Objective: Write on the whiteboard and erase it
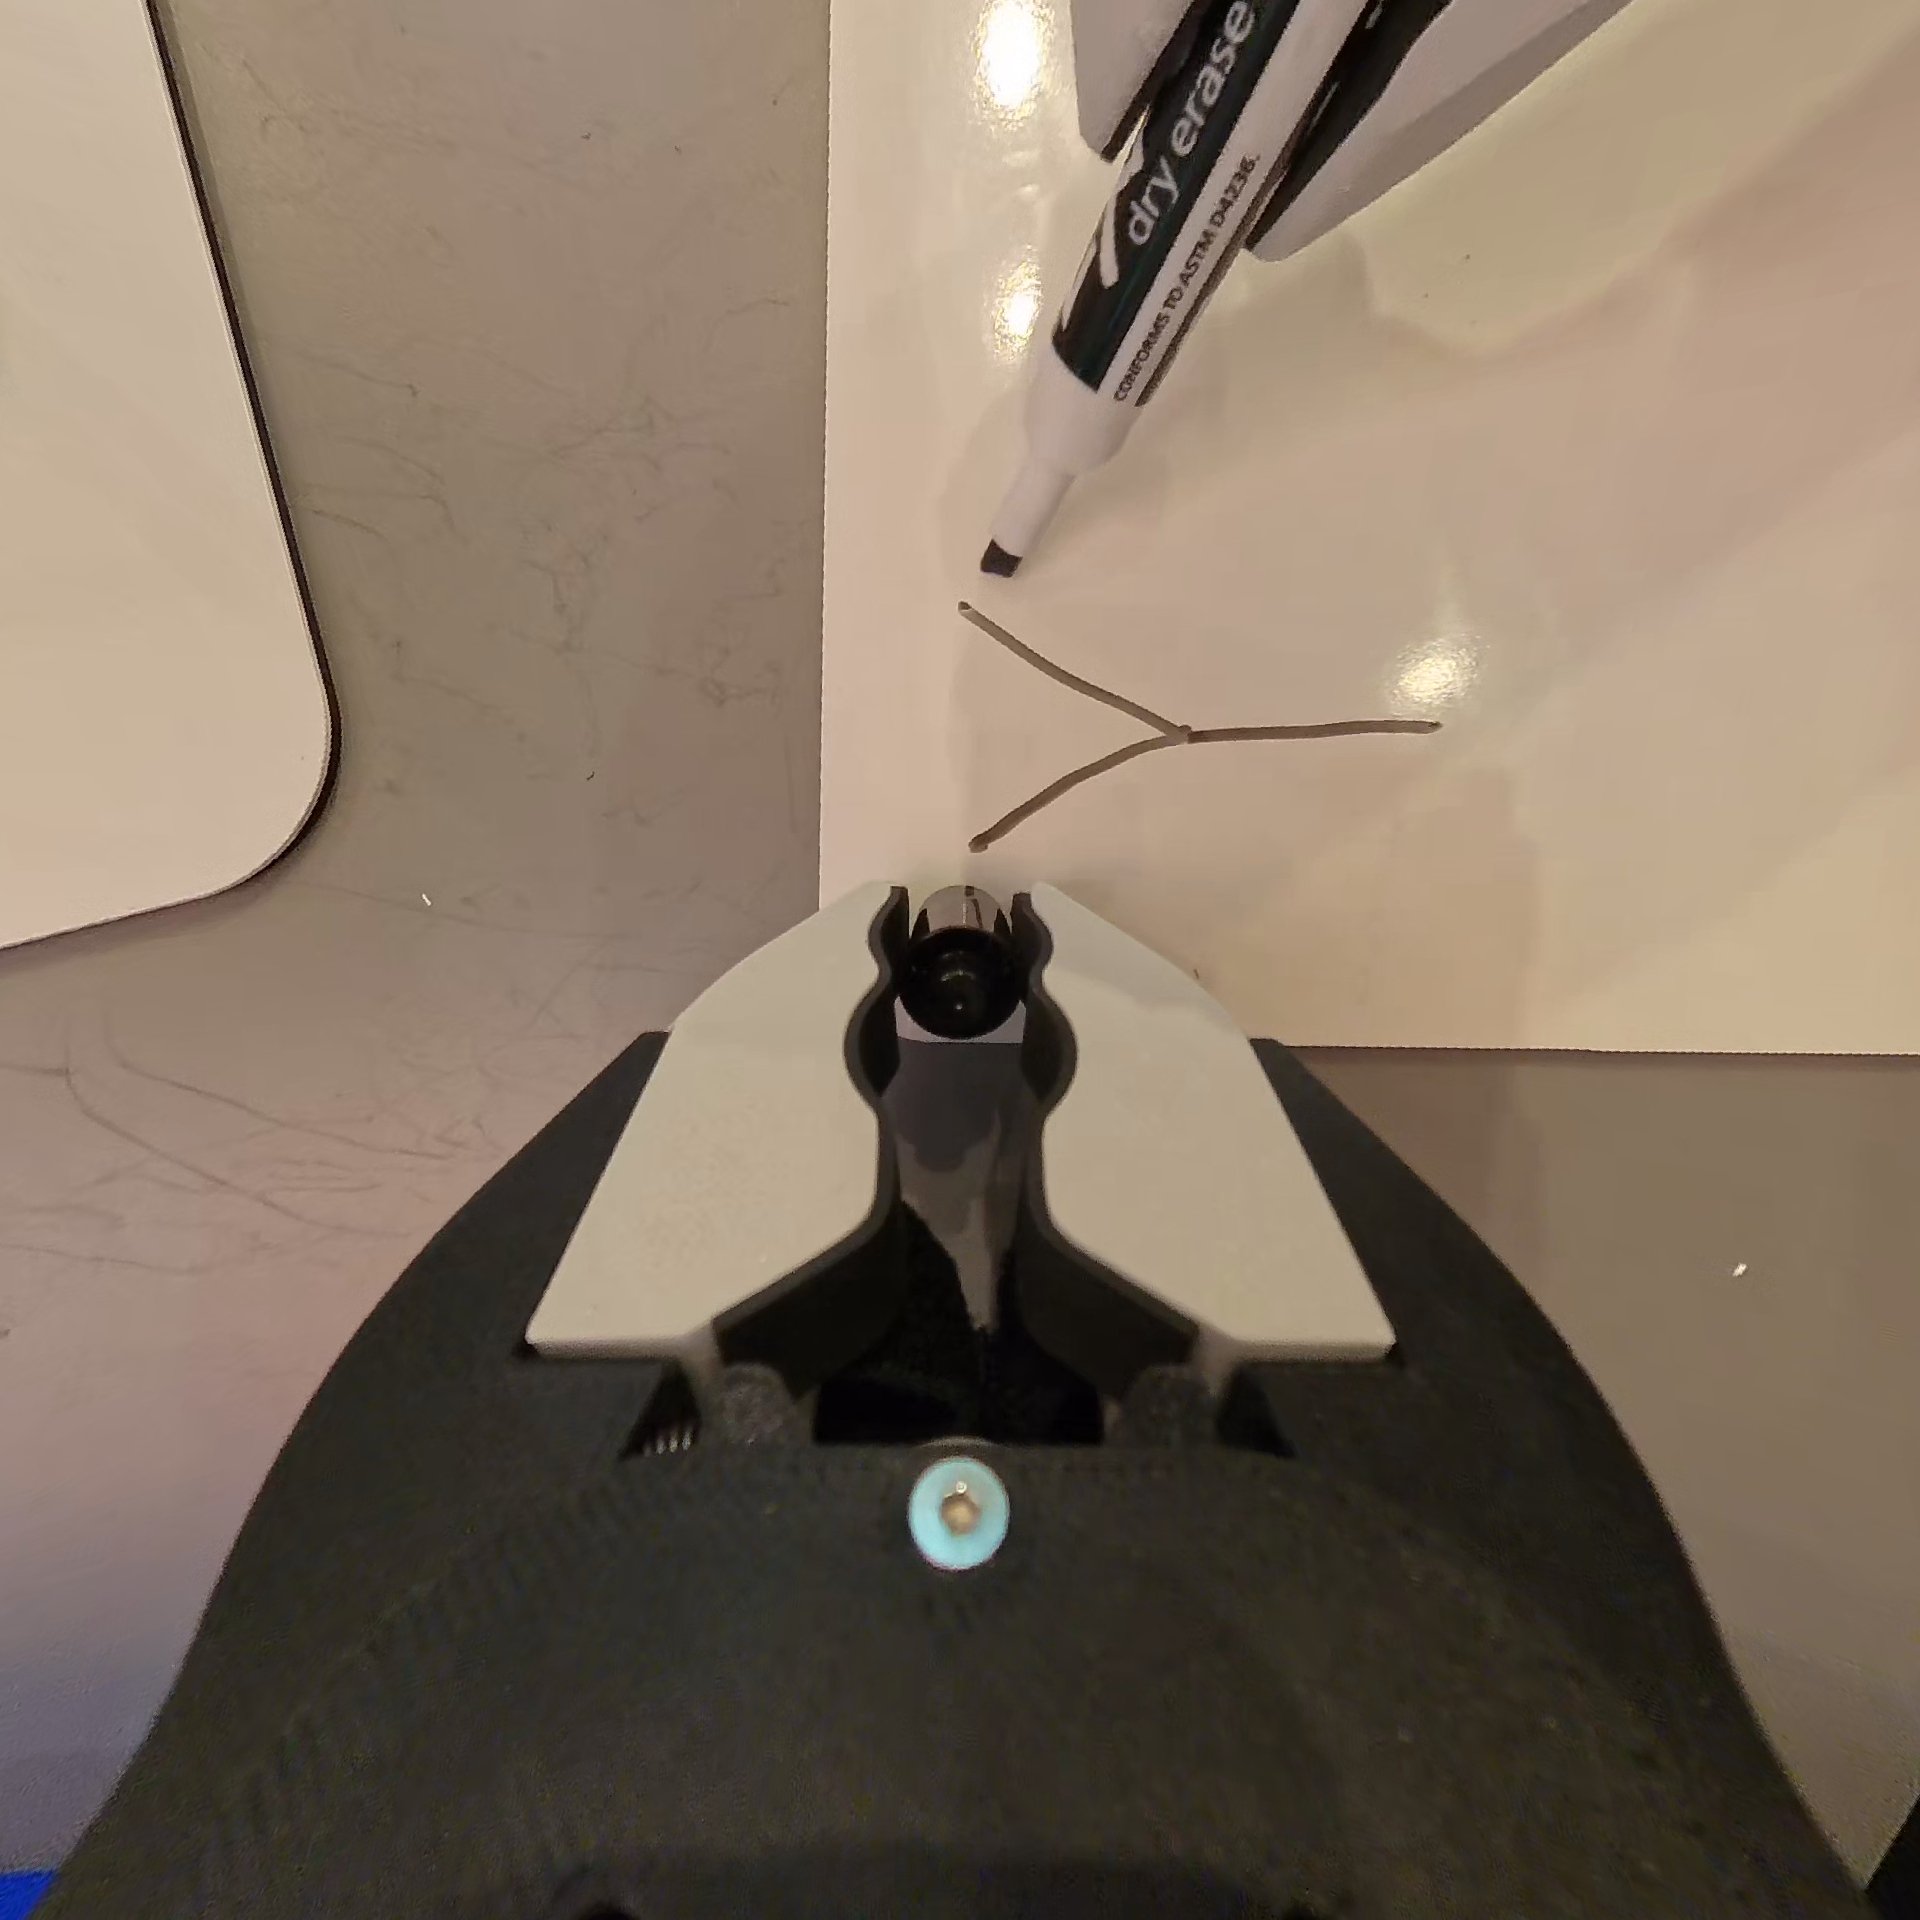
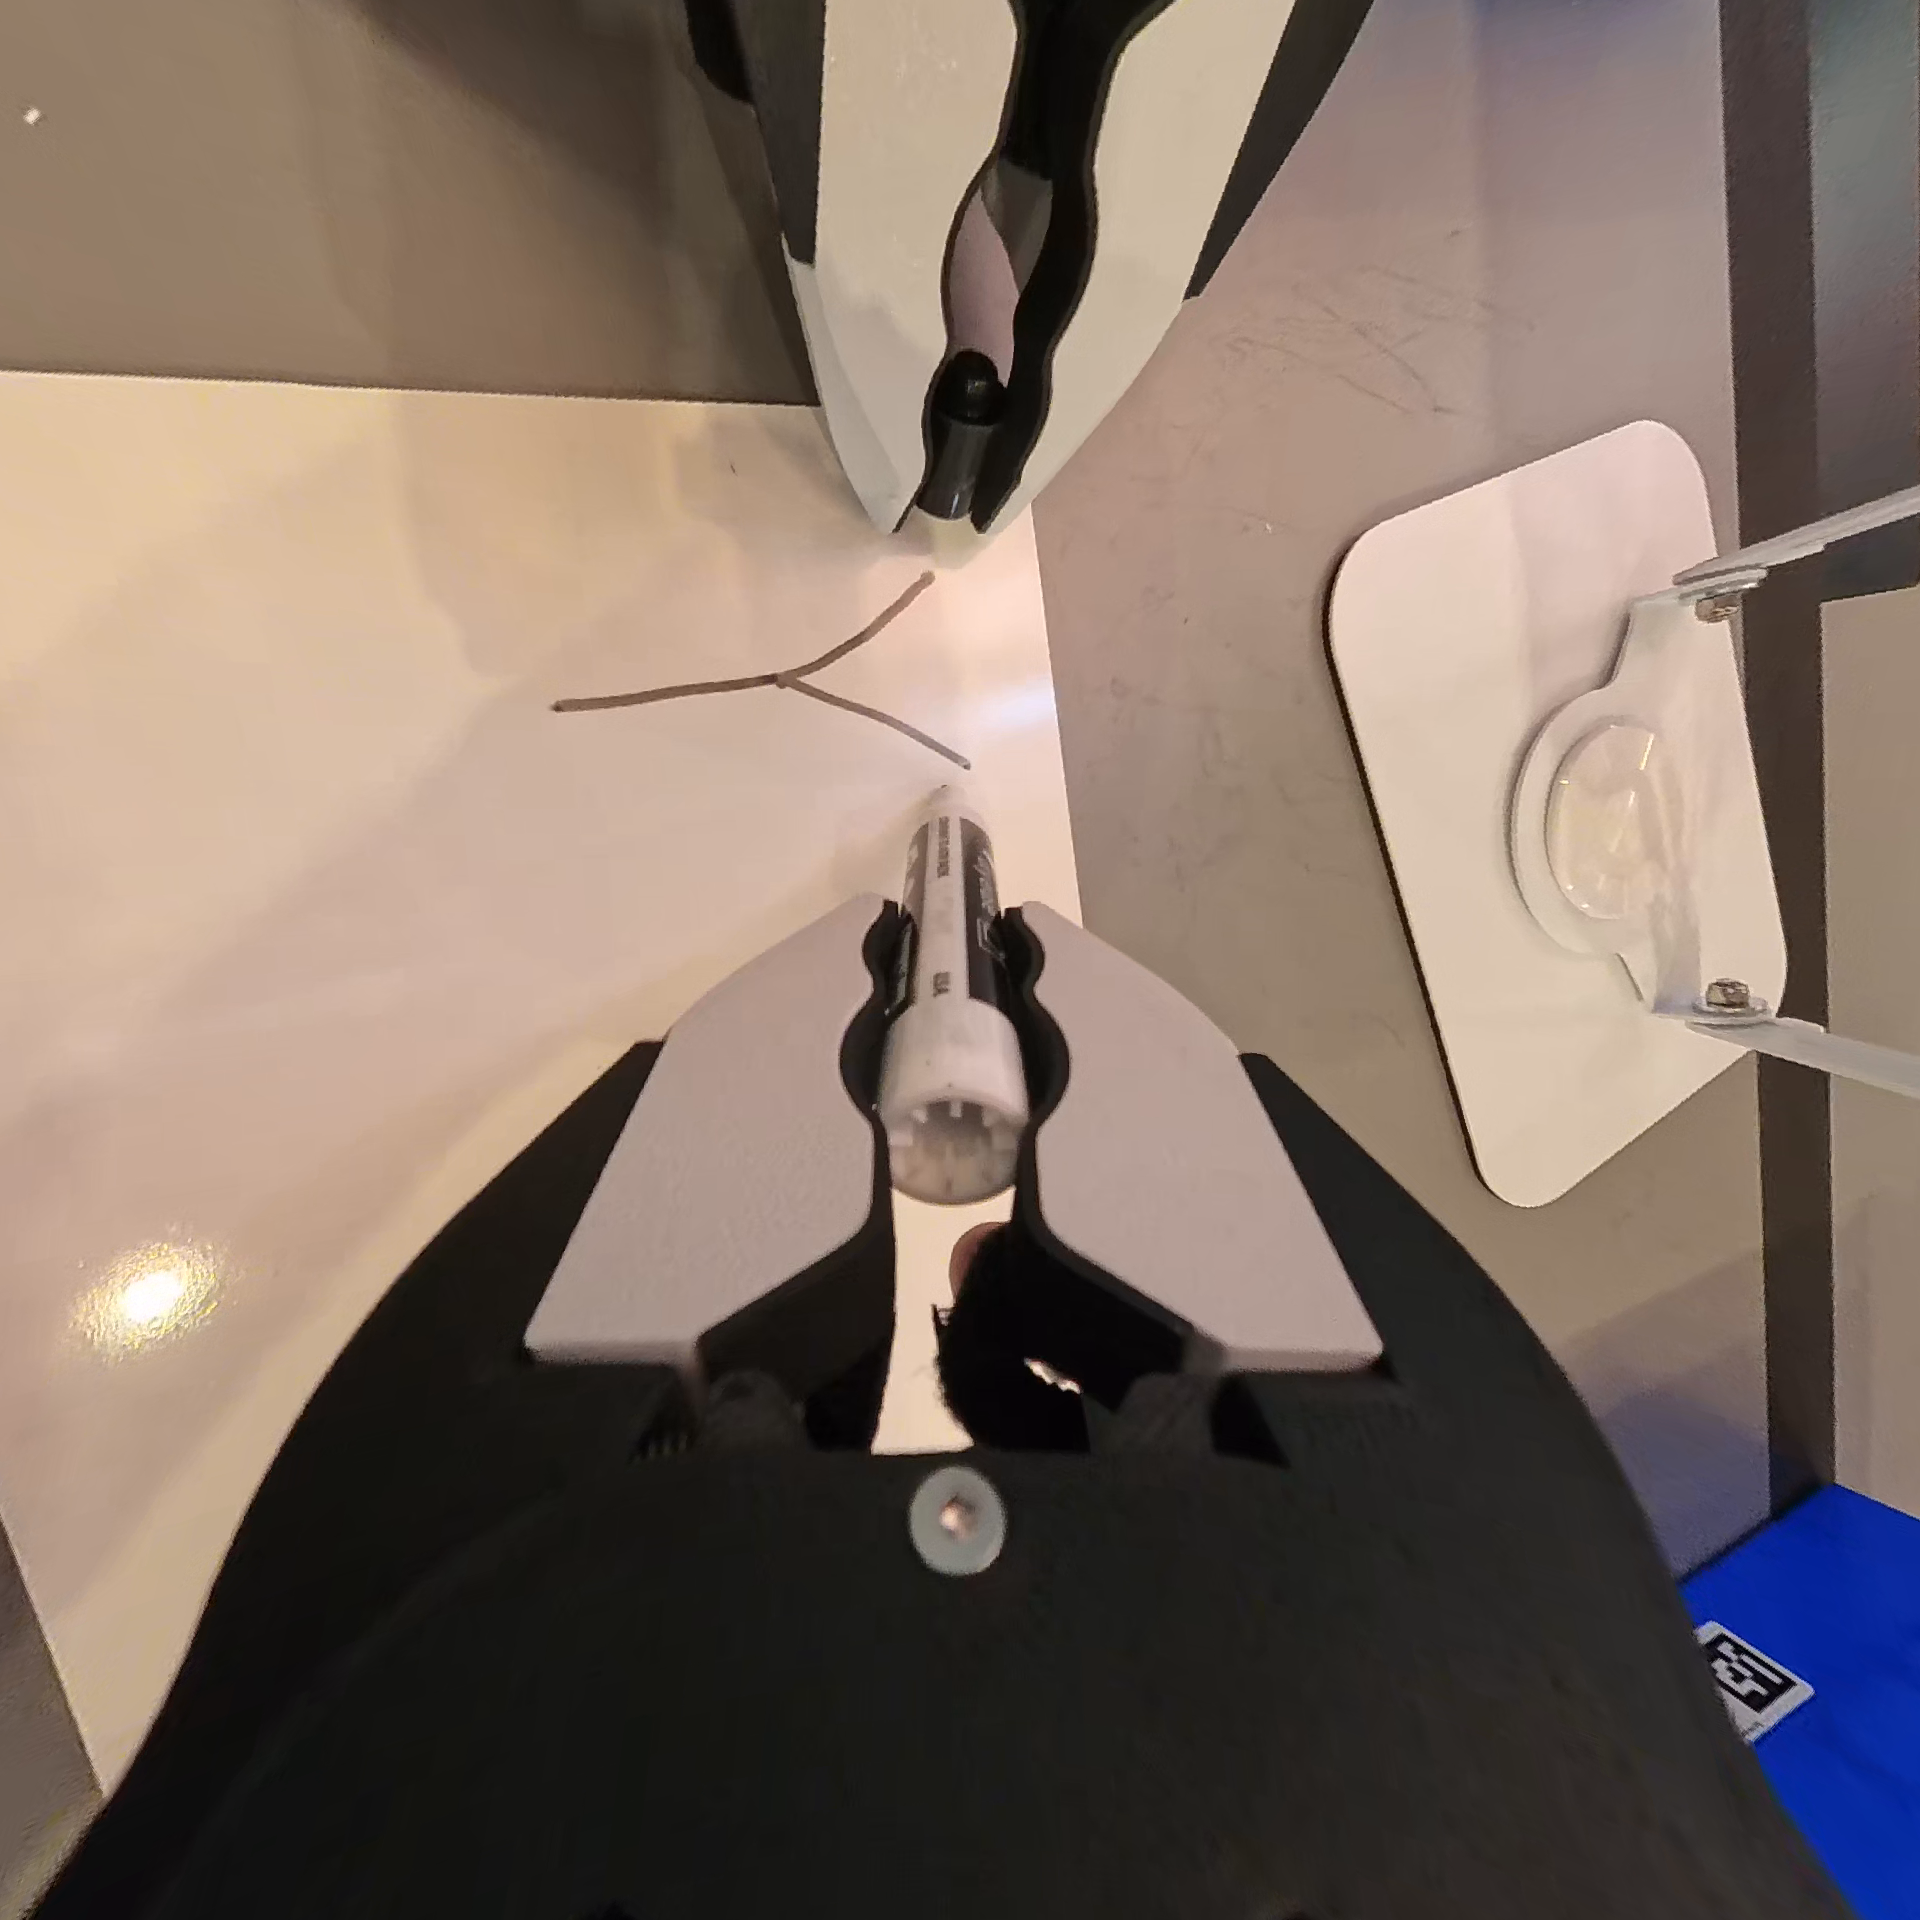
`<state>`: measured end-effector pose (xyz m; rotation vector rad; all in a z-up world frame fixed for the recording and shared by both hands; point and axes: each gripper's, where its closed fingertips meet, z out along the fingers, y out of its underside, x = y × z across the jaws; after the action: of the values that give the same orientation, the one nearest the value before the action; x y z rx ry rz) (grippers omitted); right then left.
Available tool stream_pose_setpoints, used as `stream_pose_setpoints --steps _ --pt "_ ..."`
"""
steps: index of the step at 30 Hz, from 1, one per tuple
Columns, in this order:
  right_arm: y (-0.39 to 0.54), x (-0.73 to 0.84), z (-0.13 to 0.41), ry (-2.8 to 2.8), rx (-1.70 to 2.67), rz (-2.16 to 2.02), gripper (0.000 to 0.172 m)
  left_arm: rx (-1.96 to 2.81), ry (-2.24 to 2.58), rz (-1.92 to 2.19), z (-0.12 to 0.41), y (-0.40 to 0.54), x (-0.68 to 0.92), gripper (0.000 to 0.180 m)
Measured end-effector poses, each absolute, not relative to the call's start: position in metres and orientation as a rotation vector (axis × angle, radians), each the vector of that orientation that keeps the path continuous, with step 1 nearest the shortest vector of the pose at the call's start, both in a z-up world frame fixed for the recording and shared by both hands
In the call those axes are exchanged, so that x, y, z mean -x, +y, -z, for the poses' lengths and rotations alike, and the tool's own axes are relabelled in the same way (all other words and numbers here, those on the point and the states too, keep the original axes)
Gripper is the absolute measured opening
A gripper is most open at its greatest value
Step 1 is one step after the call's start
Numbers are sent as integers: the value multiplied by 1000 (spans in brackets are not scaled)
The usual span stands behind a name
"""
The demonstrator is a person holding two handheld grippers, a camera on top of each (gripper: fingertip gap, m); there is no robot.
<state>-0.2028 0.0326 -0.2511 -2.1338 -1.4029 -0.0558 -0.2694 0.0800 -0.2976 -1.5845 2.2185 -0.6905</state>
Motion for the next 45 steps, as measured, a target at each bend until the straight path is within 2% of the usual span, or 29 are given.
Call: stream_pose_setpoints --steps 16,33,45 --pt "13 170 251 -1347 2193 74 20 1586 2218 696 297 80 269 19" --pt "-25 222 250 -1514 2118 -45 20 1585 2218 693 297 79 269 19" --pt "-37 184 250 -1437 2196 -19 20 1587 2217 697 297 79 269 19"
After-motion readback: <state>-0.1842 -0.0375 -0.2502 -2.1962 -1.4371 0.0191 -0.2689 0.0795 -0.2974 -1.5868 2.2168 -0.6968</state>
